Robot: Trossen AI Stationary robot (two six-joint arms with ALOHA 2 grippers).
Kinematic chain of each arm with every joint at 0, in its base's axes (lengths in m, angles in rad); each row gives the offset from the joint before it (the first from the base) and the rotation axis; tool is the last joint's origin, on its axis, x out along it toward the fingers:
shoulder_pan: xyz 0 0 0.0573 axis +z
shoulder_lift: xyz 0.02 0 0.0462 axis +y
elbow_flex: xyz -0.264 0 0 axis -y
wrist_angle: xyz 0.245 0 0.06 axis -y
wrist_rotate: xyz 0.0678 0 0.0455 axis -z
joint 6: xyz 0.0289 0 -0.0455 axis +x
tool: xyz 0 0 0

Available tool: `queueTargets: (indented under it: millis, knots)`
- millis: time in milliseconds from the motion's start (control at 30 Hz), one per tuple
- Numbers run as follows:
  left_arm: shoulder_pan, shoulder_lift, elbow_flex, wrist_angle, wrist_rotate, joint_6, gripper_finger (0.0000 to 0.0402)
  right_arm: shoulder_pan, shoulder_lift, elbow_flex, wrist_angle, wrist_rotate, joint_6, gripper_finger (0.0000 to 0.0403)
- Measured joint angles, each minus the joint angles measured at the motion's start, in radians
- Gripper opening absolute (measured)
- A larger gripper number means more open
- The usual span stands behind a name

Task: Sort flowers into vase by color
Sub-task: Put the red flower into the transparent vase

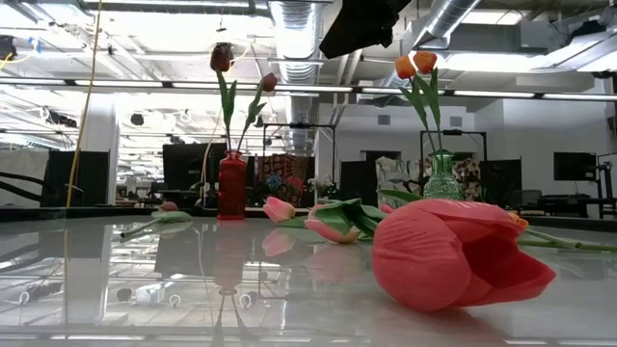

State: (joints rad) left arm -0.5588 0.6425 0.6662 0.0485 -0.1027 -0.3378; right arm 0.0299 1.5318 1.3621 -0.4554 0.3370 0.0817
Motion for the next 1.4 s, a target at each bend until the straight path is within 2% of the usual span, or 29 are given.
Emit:
queueTargets:
  millis: [400,633,1000,1233,1400]
  knots:
    - [-0.061,0.110,0.000,0.052,0.001,0.000,0.0000,0.000,0.000,0.000,0.000,0.000,-0.002,0.0150]
    - [-0.069,0.137,0.000,0.036,0.041,0.068,0.0007,0.002,0.008,0.000,-0.005,0.000,-0.002,0.0150]
    - [-0.069,0.156,0.000,0.007,0.037,0.067,0.0079,0.011,0.045,0.001,-0.033,-0.037,-0.017,0.0150]
    - [-0.068,0.156,0.000,-0.035,0.038,0.067,0.0138,0.045,0.044,0.001,-0.046,-0.078,-0.201,0.0150]
    - [-0.068,0.156,0.000,-0.093,0.038,0.066,0.0161,0.093,0.044,0.001,-0.048,-0.079,-0.349,0.0150]
